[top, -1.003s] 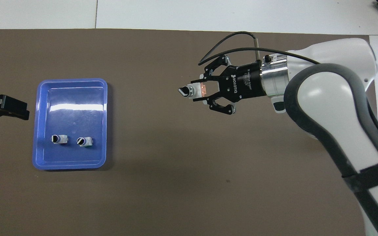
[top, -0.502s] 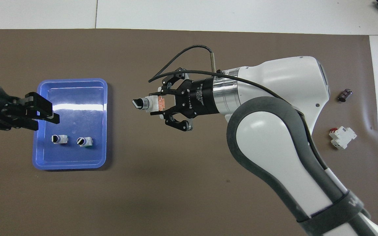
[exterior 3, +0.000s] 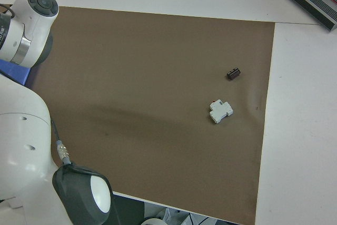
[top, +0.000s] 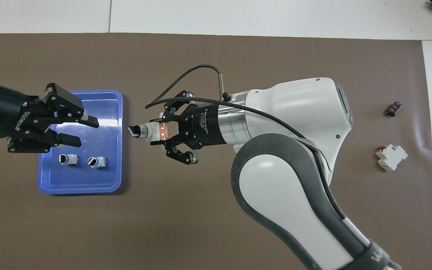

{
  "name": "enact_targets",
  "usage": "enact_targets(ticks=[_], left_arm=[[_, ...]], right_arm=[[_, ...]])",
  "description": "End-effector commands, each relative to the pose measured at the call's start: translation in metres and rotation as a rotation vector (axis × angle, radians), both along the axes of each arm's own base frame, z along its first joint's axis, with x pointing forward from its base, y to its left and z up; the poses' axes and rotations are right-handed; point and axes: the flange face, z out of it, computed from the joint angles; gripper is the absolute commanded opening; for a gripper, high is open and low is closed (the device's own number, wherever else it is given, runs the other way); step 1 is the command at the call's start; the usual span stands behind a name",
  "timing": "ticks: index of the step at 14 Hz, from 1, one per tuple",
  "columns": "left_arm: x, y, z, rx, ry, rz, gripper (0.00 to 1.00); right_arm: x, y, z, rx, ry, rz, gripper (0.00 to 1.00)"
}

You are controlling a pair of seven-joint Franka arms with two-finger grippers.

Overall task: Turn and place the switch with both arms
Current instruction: 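Hold the switch with the right gripper while the left gripper reaches it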

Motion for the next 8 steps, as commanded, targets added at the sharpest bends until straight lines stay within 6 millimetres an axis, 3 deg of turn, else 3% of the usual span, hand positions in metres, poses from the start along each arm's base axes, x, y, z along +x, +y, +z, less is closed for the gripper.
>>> enact_targets(ticks=[1, 3, 8], left_arm=[[-0.008, -0.006, -0.002, -0.075, 0.024, 0.147, 0.58], [-0.004, -0.011, -0.006, -0.111, 0.048, 0.254, 0.58], [-0.012, -0.04, -0.013, -0.113, 0.076, 0.312, 0.58]], right_arm=[[-0.002, 0.0, 0.001, -0.018, -0.006, -0.016, 0.0], [-0.004, 0.001, 0.001, -0.018, -0.004, -0.012, 0.0], [-0.004, 0.0, -0.001, -0.023, 0.001, -0.008, 0.0]])
